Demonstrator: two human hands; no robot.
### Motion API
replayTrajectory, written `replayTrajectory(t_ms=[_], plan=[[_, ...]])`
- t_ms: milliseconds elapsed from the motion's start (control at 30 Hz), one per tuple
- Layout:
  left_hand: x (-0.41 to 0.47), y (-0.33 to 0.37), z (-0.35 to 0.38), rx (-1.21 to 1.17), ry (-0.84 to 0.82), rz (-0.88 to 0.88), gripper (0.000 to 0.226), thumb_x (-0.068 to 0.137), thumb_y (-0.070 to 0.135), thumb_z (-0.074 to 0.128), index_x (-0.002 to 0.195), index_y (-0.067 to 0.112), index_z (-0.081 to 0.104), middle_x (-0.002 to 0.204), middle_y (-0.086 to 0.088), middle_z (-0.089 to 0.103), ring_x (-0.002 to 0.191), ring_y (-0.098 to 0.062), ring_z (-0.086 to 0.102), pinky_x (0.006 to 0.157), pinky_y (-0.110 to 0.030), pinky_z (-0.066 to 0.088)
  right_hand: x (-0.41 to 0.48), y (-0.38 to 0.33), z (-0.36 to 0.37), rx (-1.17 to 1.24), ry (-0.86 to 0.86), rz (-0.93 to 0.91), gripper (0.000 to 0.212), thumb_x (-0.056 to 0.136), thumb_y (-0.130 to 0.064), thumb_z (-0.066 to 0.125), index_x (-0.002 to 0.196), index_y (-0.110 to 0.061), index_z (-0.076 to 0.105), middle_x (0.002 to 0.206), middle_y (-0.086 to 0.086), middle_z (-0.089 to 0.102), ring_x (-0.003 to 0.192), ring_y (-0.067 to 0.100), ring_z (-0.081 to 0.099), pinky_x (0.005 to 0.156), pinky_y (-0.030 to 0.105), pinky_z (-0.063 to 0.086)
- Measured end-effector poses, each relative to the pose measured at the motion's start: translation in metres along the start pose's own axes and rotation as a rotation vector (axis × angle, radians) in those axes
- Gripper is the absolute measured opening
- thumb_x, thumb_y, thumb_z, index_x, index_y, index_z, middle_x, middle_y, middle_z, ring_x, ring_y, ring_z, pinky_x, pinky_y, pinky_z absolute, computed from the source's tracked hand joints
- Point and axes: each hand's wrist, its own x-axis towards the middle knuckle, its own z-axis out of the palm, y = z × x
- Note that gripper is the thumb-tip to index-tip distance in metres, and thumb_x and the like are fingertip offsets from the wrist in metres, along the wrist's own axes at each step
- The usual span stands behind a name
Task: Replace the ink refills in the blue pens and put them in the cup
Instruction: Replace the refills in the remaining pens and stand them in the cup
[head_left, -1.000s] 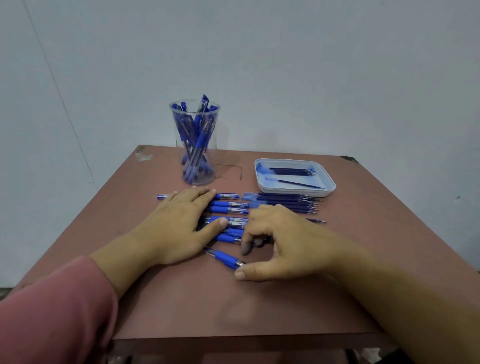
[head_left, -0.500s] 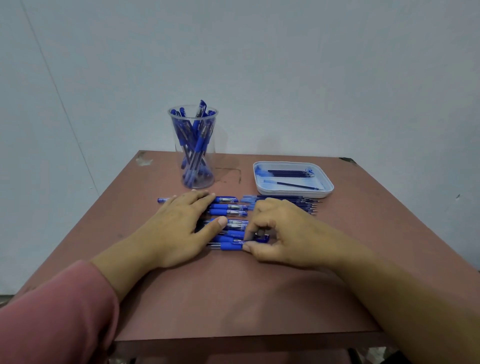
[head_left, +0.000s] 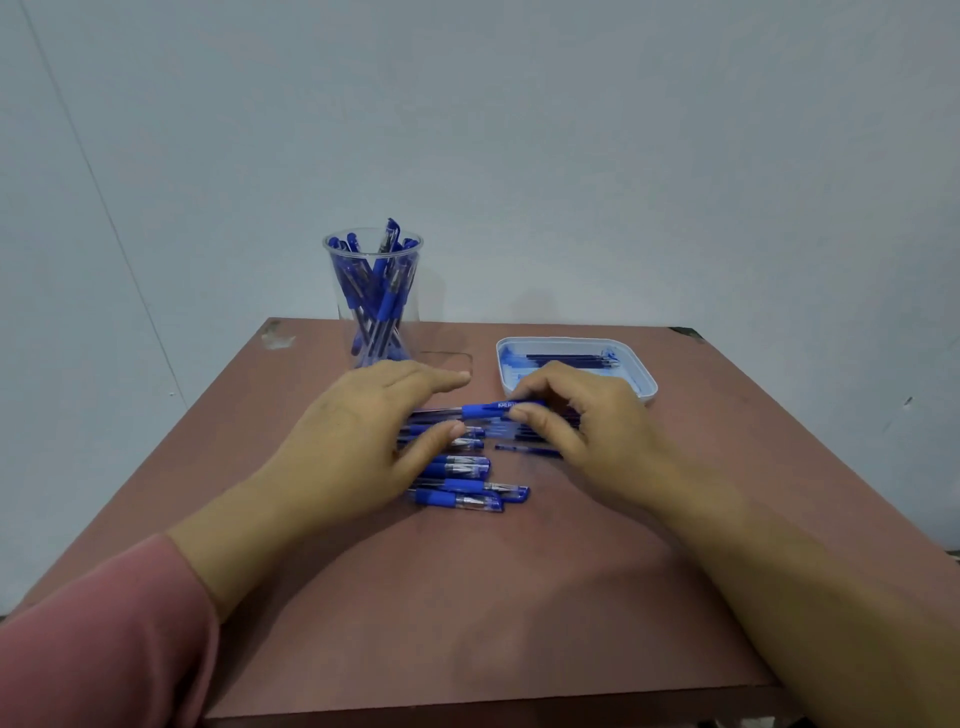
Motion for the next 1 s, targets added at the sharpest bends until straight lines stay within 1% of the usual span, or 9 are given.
replayTrajectory(t_ms=[100,200,300,400,500,633,733,867,1000], plan=[[0.018,0.005,0.001,-0.025,0.003,0.008,0.046,0.087,0.058,0.042,0.121,0.034,0.062,0.104,0.017,0.069,0.092,0.0,0.062,0.077,-0.02,0.049,0.003,0.003,0.001,0.06,0.067,0.015,0.012,0.093,-0.022,0.06,0.093,-0.034,0.059,0.083,-0.016,0.064,0.08,0.005,0.062,0.071,0.013,0.045],[0.03,0.005,0.007,-0.066,0.016,0.031,0.041,0.087,0.057,0.043,0.113,0.034,0.065,0.095,0.015,0.071,0.082,-0.002,0.065,0.067,-0.03,0.056,0.007,0.007,0.003,0.119,0.102,0.027,0.014,0.092,-0.023,0.059,0.093,-0.037,0.056,0.085,-0.008,0.068,0.081,0.005,0.065,0.072,0.016,0.05],[0.03,-0.001,0.015,-0.122,0.036,0.02,0.035,0.089,0.055,0.045,0.115,0.038,0.061,0.093,0.017,0.071,0.08,0.001,0.064,0.066,-0.032,0.057,0.012,0.014,0.001,0.084,0.105,-0.001,0.007,0.089,-0.026,0.064,0.094,-0.03,0.061,0.083,-0.009,0.066,0.08,0.008,0.062,0.072,0.016,0.048],[0.028,-0.007,0.018,-0.165,0.063,0.013,0.03,0.092,0.051,0.049,0.117,0.039,0.06,0.092,0.022,0.07,0.081,0.005,0.063,0.067,-0.03,0.056,0.015,0.019,0.0,-0.014,0.101,-0.063,0.018,0.084,-0.026,0.071,0.1,-0.03,0.063,0.089,-0.012,0.064,0.083,0.009,0.06,0.075,0.016,0.047],[0.027,-0.008,0.019,-0.177,0.095,0.056,0.032,0.09,0.051,0.049,0.117,0.038,0.06,0.092,0.029,0.065,0.082,0.006,0.062,0.067,-0.024,0.054,0.018,0.024,0.003,-0.004,0.14,-0.067,0.017,0.085,-0.023,0.07,0.102,-0.024,0.068,0.089,-0.008,0.067,0.084,0.005,0.061,0.076,0.012,0.046],[0.027,-0.011,0.022,-0.172,0.174,0.115,0.034,0.083,0.053,0.062,0.108,0.03,0.067,0.091,0.031,0.058,0.083,0.006,0.058,0.071,-0.013,0.048,0.02,0.023,0.011,-0.011,0.154,-0.105,0.016,0.085,-0.026,0.067,0.101,-0.022,0.07,0.086,-0.02,0.064,0.081,0.0,0.061,0.074,0.007,0.043],[0.026,-0.012,0.024,-0.203,0.206,0.082,0.028,0.081,0.048,0.07,0.101,0.029,0.069,0.079,0.037,0.052,0.079,0.009,0.057,0.071,-0.009,0.046,0.02,0.02,0.014,0.053,0.159,-0.095,0.017,0.083,-0.033,0.064,0.097,-0.024,0.069,0.083,-0.016,0.066,0.079,0.003,0.062,0.073,0.01,0.046],[0.026,-0.01,0.025,-0.192,0.125,0.075,0.024,0.089,0.044,0.061,0.109,0.031,0.067,0.091,0.025,0.064,0.086,0.002,0.06,0.074,-0.018,0.047,0.02,0.021,0.017,0.032,0.167,-0.087,0.008,0.085,-0.03,0.067,0.093,-0.028,0.067,0.083,-0.015,0.067,0.08,0.005,0.062,0.072,0.012,0.046],[0.028,-0.009,0.023,-0.211,0.038,0.078,0.029,0.092,0.041,0.05,0.118,0.036,0.062,0.097,0.012,0.067,0.088,-0.008,0.063,0.075,-0.036,0.052,0.02,0.021,0.017,0.0,0.168,-0.1,0.006,0.087,-0.022,0.065,0.092,-0.021,0.069,0.08,-0.017,0.065,0.079,0.003,0.061,0.07,0.013,0.046]])
